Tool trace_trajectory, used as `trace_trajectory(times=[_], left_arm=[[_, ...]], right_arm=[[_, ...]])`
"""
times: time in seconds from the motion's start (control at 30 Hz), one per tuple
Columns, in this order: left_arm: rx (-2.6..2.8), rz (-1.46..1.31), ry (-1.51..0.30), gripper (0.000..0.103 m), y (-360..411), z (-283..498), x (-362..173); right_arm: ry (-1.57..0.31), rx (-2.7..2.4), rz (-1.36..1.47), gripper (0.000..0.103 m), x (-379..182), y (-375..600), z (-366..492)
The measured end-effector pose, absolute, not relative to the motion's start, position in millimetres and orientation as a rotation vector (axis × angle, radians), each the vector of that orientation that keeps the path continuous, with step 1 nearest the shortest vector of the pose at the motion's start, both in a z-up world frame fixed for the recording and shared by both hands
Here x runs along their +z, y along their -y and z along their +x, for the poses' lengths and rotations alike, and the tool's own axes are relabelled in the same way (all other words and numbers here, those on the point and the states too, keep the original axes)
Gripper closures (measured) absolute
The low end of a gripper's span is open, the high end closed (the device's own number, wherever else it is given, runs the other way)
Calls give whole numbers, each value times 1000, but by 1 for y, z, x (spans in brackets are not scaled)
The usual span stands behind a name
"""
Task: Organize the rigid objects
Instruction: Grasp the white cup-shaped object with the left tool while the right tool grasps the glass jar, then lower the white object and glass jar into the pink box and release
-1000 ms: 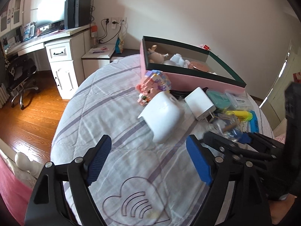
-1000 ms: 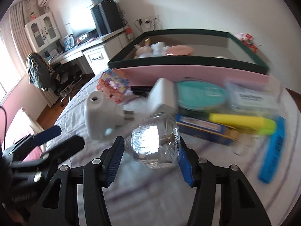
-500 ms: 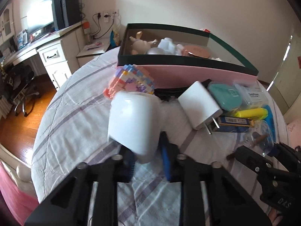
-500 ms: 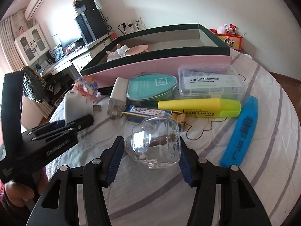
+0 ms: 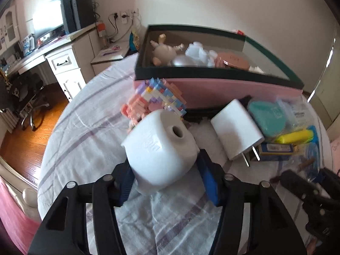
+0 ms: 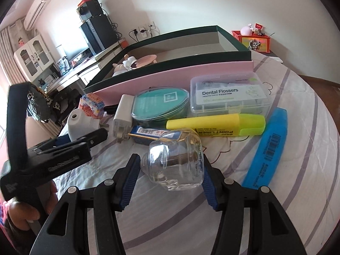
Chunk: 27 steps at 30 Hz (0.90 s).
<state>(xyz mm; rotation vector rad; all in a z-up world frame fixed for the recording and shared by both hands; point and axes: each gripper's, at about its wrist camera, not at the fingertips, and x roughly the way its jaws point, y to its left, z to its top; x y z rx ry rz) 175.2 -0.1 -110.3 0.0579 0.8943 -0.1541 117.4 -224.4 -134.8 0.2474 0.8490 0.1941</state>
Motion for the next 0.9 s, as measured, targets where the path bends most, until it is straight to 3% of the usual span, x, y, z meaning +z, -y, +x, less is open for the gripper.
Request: trace_trajectory(times=[0.13,0.17,0.23,0.67,0.9], left_arm=[[-169,68,-867,56,2,168,-107],[-175,61,-863,75,1,166,-105],[-198,42,-870,88,-2,160,-102],[-278,-10,-852,88,-7,115,-92],[-320,5,-772,88,6,116,-58]], right_arm=[[-845,191,252,47,-134,222,115],[-843,190,252,47,-134,222,115],[-837,189,250,47,-132,223,114],[-798,188,254,47,-120,230,111],[-738,209,237,47,-94,231,119]])
